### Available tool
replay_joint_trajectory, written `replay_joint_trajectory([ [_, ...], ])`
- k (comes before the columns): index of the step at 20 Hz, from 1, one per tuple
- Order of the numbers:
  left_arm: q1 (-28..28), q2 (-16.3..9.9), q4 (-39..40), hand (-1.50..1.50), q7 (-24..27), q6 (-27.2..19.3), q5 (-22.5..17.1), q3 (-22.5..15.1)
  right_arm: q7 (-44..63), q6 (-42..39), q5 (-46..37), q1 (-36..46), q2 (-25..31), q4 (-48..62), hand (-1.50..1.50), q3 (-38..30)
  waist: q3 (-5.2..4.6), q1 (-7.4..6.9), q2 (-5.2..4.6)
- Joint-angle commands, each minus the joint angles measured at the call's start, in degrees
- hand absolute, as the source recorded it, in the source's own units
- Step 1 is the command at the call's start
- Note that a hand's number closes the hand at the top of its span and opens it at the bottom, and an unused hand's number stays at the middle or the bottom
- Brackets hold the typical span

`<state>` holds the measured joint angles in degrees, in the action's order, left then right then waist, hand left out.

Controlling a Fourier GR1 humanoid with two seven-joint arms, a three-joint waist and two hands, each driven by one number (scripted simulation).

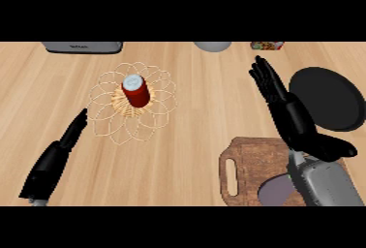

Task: Pick the eggplant from the cutting board and place it in the pan

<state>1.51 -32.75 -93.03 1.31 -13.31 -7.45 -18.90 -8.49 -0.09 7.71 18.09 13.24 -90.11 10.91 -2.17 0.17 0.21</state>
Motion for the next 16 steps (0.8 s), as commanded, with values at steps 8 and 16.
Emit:
replay_joint_trajectory([
  [8, -0.5, 1.3, -1.1, 0.0, -1.3, -0.8, -3.0, 2.8, 20.8, 18.3, -15.8, -24.0, 16.2, 18.7, 1.5, -11.0, 0.21, 5.8, -3.19],
  [16, -5.7, 1.6, -0.3, 0.0, -7.1, 3.3, -6.9, 3.3, 32.6, 48.3, -24.2, -37.7, -2.4, 4.3, -1.5, -10.3, 1.82, 2.7, -0.08],
])
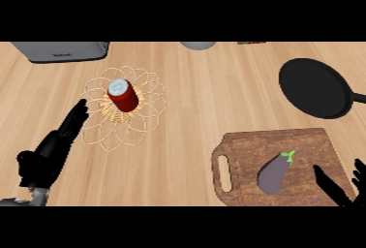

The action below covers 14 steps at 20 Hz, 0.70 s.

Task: Pick the eggplant from the cutting board and place it in the pan

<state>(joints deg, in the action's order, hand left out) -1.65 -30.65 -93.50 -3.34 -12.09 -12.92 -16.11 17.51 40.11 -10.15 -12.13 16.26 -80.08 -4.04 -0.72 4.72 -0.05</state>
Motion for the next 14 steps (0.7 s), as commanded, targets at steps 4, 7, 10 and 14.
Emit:
replay_joint_trajectory([
  [4, -4.1, 0.7, 0.6, 0.0, -2.9, 1.8, -0.3, -0.7, 21.6, -0.3, -12.3, -12.5, 1.2, -12.2, -1.5, 9.5, 0.17, -3.05, -0.17],
  [7, -5.6, 0.8, 1.5, 0.0, -2.9, 2.9, -1.3, 0.3, 32.2, -5.7, -17.3, -12.6, 5.7, -15.1, -1.5, 10.9, 0.08, -4.26, -0.46],
  [10, -7.0, 2.0, 1.8, 0.0, -4.2, 2.0, 0.7, -1.9, 42.9, -16.4, -15.2, -10.2, 9.3, -18.8, -1.5, 12.1, 0.18, -5.06, -0.59],
  [14, -8.0, 3.2, 1.7, 0.0, -4.4, 2.3, 1.0, -3.0, 54.2, -29.4, -7.3, -5.1, 12.3, -24.0, -1.5, 13.5, 0.27, -6.25, -0.57],
])
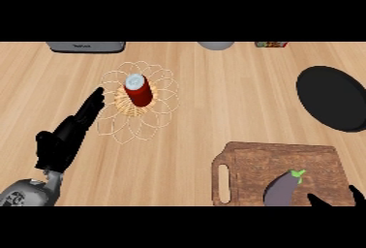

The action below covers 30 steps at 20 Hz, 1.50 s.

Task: Pick the eggplant from the cutting board and place it in the pan

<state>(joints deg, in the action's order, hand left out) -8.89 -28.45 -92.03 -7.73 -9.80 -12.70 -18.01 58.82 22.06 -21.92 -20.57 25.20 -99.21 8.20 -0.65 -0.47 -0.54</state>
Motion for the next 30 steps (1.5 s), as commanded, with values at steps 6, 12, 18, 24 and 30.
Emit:
replay_joint_trajectory([
  [6, -1.5, 0.1, 0.9, 0.0, -0.7, 1.6, 0.3, -0.1, 25.7, -18.9, 15.0, 12.5, 2.4, -4.4, -1.5, 3.0, 0.43, -1.94, -0.08],
  [12, -2.6, 2.4, 0.2, 0.0, -2.7, -0.2, 2.0, -1.6, 26.4, -20.1, 19.9, 16.5, 6.1, 0.2, -1.5, 2.9, 0.36, -1.08, 0.17],
  [18, -2.2, 2.1, 1.2, 0.0, -2.6, 0.8, 1.2, -0.2, 26.4, -20.3, 22.7, 17.6, 8.5, 4.2, -1.5, 4.6, 0.29, -0.93, 0.24],
  [24, -1.5, 2.4, 2.4, 0.0, -0.5, 1.3, 1.7, 0.4, 26.4, -19.0, 24.0, 18.3, 9.5, 5.8, -1.5, 7.9, 0.24, -0.53, 0.31],
  [30, -3.1, 2.3, 0.8, 0.0, -3.0, 2.1, 1.0, 1.1, 26.4, -16.3, 23.3, 20.2, 8.8, 8.0, -1.5, 10.3, 0.38, -0.74, 0.45],
])
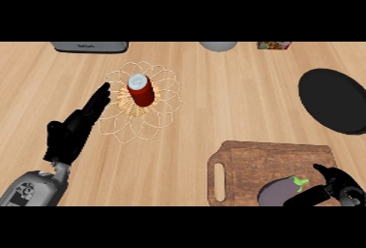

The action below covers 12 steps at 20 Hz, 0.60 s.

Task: Pick the eggplant from the cutting board and place it in the pan

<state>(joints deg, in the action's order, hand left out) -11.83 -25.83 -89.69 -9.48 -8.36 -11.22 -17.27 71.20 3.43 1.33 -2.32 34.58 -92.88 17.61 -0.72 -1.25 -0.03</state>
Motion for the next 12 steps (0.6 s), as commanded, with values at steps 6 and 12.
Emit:
replay_joint_trajectory([
  [6, 2.0, -0.2, -0.6, 0.0, 0.7, 1.3, -0.5, 1.0, 14.0, 3.3, -1.3, 0.6, -1.9, 1.6, -1.5, 4.4, 0.42, 0.35, -0.01],
  [12, 0.3, 1.3, 1.7, 0.0, 1.2, 1.4, 0.6, 1.2, 14.0, 0.1, 0.2, 7.0, -4.4, 4.4, 1.5, 5.7, 0.59, 0.34, -0.25],
])
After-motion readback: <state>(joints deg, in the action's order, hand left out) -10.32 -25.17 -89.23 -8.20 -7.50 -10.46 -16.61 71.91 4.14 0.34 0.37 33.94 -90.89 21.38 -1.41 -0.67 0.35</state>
